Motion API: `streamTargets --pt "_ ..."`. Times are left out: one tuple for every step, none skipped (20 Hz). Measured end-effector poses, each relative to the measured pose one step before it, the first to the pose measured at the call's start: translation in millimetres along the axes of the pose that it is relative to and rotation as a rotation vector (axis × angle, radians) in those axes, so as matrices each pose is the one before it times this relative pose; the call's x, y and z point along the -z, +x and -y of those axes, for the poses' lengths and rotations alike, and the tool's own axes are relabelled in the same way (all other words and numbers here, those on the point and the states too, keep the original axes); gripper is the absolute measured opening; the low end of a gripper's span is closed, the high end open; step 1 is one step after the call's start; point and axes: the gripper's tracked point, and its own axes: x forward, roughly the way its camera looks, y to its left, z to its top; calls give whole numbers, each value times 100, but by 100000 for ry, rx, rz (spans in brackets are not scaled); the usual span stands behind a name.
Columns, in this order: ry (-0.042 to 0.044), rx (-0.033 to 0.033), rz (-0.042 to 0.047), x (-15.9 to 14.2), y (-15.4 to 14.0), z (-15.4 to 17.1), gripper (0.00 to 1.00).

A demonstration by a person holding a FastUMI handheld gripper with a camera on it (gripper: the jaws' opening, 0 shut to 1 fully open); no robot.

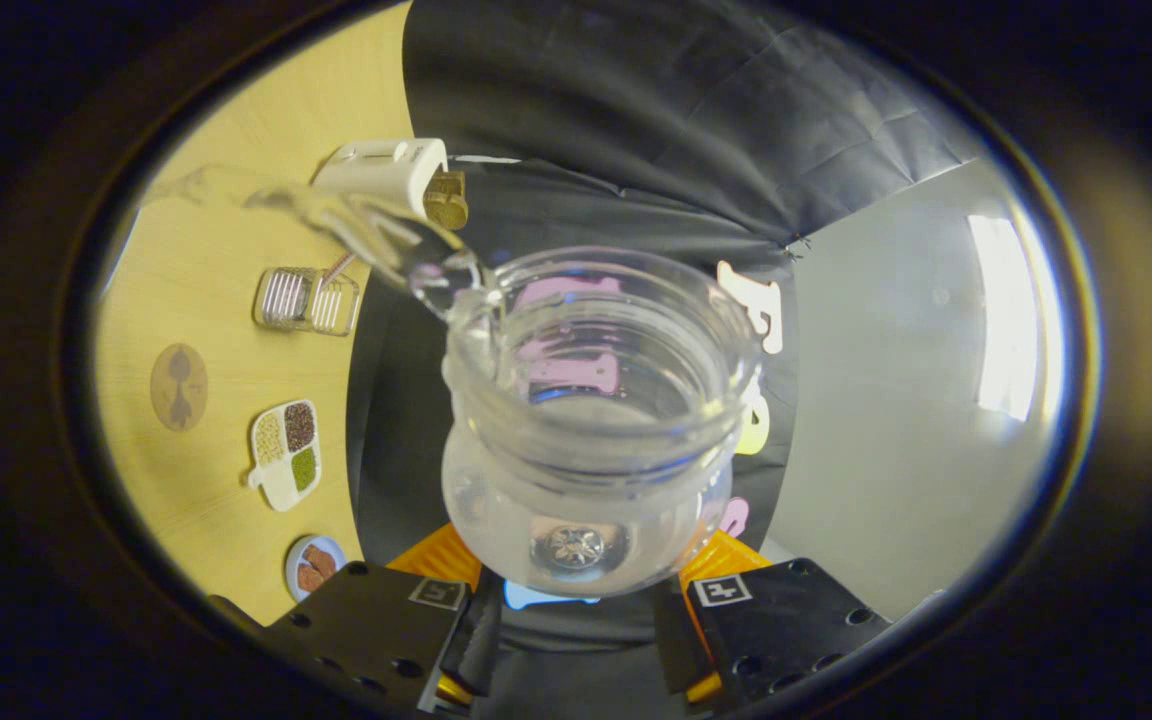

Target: Take the bottle from table, then pour the juice into the cup, finally place the bottle on the coaster

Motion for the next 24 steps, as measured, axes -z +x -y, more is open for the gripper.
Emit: streamTargets --pt "-545 -1 163 -7 11 26 67" --pt "-330 -67 14 7 -12 -86 67" --pt "-457 215 41 27 46 -18 67" --pt "-158 -112 -31 -41 57 -31 67" --pt "-411 414 102 41 6 44 67" --pt "-297 337 -15 35 14 54 67" --pt "-324 367 37 -90 61 -5 67" --pt "-495 456 200 29 29 38 67" --pt "-412 -40 44 50 -28 -99 67" --pt "-259 -152 22 -77 -73 -70 67" --pt "-492 96 216 15 75 -1 67" --pt "-227 -118 116 -41 -30 -58 67" --pt "-384 126 139 -25 -30 -28 67" --pt "-516 164 154 19 -21 59 67" --pt "-605 567 261 58 66 155 67" --pt "-281 184 255 36 -54 45 67" --pt "-134 72 18 -24 130 4 67" --pt "-4 85 -100 15 -22 41 67" --pt "-46 107 -80 62 56 -9 67" --pt "-203 446 44 8 -15 95 67" --pt "-59 230 151 -20 10 148 67" --pt "-255 102 382 -139 -41 -14 67" --pt "-495 72 539 -147 73 -58 67" --pt "-499 -81 527 -116 -115 -5 67"
